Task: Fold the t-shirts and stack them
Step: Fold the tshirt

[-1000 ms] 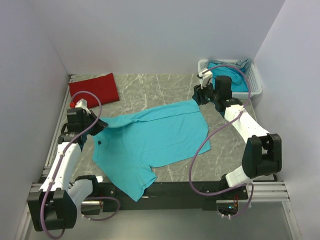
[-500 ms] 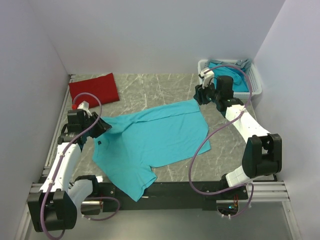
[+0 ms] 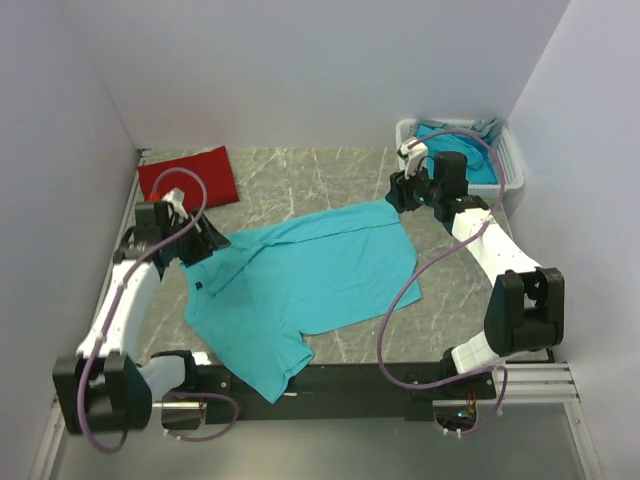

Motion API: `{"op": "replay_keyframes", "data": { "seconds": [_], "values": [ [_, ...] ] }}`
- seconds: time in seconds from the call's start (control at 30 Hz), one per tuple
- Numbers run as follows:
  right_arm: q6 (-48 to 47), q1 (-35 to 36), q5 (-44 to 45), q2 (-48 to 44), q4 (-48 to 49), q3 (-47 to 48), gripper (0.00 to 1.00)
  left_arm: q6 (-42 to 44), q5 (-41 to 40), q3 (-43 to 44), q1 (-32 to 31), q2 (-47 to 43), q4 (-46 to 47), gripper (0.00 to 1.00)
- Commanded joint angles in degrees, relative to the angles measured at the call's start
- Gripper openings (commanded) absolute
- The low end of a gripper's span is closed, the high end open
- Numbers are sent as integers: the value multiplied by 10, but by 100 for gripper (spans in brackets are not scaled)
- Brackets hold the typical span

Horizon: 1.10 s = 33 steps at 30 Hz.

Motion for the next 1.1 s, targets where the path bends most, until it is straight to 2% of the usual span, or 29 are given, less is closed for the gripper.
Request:
{"op": "replay_keyframes", "data": {
  "seconds": [0.0,0.1,0.2,0.27,0.37,0.43,0.57,0.73,1.07],
  "values": [
    [-5,-1,-62,-27,-56,42,53,39,-7,66,0,96,35,66],
    [-12,25,-100,-39,-166,87,53,67,9,107,-2,181,32,66],
    [-7,47,-140,-69,-198,97,53,78,0,137,-16,245,37,65],
    [-9,46,-156,-91,-181,58,54,89,-13,146,-30,263,43,65],
    [-20,36,-135,-134,-141,-3,55,108,-28,154,-37,303,41,65],
    [-18,5,-173,-136,-126,-22,55,117,-49,160,-54,319,35,63],
    [-11,-26,-208,-125,-142,-12,55,125,-80,164,-59,353,30,59],
    [-6,-30,-219,-136,-128,-24,55,128,-143,173,-64,363,23,58],
    [0,-53,-239,-138,-125,-29,55,131,-126,160,-82,384,7,42]
  ]
}}
